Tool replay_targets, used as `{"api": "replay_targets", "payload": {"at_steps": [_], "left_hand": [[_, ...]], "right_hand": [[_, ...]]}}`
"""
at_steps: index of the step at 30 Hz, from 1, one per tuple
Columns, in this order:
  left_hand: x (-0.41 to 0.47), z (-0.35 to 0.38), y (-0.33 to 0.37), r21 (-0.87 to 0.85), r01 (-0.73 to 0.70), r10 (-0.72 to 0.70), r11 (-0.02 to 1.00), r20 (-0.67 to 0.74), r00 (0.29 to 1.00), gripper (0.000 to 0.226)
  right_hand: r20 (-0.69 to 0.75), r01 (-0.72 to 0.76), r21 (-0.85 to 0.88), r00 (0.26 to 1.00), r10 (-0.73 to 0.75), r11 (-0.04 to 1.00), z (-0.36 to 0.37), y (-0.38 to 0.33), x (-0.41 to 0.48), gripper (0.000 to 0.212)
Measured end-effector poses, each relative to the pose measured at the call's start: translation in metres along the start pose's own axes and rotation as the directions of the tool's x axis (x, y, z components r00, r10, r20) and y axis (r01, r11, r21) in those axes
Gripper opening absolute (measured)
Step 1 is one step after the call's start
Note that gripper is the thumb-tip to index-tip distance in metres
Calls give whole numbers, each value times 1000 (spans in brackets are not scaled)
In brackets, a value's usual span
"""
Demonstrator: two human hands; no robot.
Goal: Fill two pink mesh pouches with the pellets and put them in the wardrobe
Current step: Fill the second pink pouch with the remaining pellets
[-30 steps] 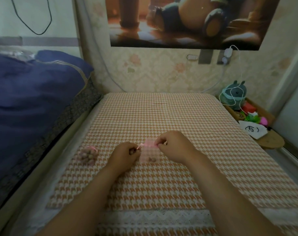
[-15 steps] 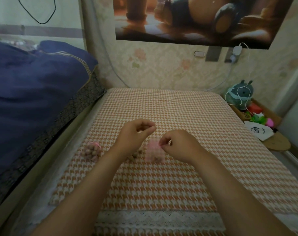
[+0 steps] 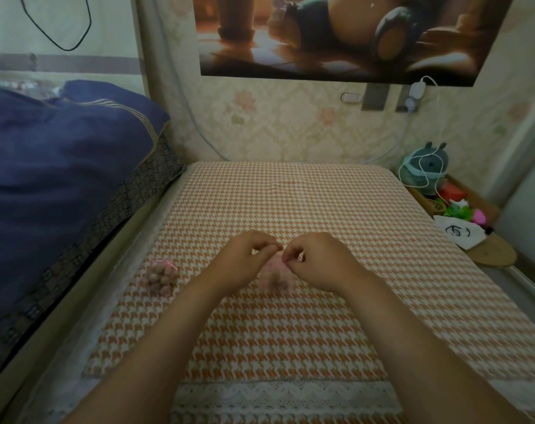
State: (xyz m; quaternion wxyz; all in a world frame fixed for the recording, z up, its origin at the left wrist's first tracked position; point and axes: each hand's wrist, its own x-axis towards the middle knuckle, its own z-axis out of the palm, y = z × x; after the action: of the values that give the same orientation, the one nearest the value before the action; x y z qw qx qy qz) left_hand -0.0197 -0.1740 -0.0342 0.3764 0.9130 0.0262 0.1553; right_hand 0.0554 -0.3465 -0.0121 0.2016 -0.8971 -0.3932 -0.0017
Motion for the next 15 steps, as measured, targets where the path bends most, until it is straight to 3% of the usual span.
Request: {"api": "replay_targets", "payload": {"at_steps": [7, 11, 15], "left_hand": [[-5, -10, 4, 20, 185, -185, 983, -23, 983, 27], [-14, -25, 2, -38, 253, -256, 967, -109, 961, 27], [-27, -45, -7, -6, 297, -291, 955, -208, 934, 37]], "right_hand": [[-1, 16, 166, 1000, -16, 986, -3, -6, 2, 10], [-34, -29, 350, 998, 44, 936, 5, -9, 8, 28], [19, -62, 300, 998, 59, 952, 18, -18, 14, 35]]}}
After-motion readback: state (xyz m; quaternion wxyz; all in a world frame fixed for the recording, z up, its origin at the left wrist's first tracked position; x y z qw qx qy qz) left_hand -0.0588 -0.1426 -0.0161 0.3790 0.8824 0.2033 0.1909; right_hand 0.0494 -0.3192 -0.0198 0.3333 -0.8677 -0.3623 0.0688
